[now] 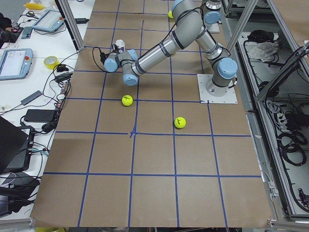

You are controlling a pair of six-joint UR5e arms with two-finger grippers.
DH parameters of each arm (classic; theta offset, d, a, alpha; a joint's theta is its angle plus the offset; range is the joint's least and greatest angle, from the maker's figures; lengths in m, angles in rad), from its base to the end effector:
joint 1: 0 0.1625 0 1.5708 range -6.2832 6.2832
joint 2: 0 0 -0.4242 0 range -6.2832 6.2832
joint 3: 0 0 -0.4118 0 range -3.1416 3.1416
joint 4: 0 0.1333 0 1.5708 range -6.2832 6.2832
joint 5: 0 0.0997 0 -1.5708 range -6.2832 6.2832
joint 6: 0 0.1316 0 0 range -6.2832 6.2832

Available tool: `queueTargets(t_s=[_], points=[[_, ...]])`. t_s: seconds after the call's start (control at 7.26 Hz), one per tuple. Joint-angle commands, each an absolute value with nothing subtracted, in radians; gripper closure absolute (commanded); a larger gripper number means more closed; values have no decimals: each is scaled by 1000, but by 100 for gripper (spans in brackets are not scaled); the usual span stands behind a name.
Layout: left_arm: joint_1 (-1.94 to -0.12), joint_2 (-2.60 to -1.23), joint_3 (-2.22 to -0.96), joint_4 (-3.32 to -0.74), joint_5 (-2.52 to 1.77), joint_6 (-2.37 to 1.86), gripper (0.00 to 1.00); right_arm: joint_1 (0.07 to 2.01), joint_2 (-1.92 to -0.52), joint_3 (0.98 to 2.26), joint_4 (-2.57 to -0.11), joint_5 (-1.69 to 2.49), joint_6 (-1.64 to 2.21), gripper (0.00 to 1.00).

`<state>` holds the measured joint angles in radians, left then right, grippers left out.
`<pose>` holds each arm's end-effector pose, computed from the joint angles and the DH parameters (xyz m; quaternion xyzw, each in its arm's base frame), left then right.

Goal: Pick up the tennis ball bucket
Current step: 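Grasp the lying can with the left gripper while the right gripper withdraws, then lift the can with the left gripper and rotate it upright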

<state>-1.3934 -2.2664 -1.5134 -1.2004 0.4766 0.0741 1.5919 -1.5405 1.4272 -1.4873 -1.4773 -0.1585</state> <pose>-0.1258 -0.7162 0.1582 0.1131 -0.8417 -0.0485 0.5258 0.1566 -0.5224 0.5051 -0.0903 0.9947 -0.0181 0.0456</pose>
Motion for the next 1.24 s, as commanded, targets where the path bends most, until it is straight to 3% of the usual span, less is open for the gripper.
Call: queueTargets(t_s=[0.0,0.41,0.83,1.1], points=[[-1425,-2185,-1477,-1198,414,-119,100,1612,-1542,1433,-1505,-1496,-107,0],[-1469,-2053,-1437,-1152,491,-236,100,1611,-1543,1433,-1526,-1545,-19,0],[-1629,-2042,-1190,-1269,963,-299,100,1611,-1543,1434,-1526,-1572,3,0],[-1698,-2040,-1129,-1420,1265,-147,100,1606,-1543,1437,-1520,-1574,6,0]])
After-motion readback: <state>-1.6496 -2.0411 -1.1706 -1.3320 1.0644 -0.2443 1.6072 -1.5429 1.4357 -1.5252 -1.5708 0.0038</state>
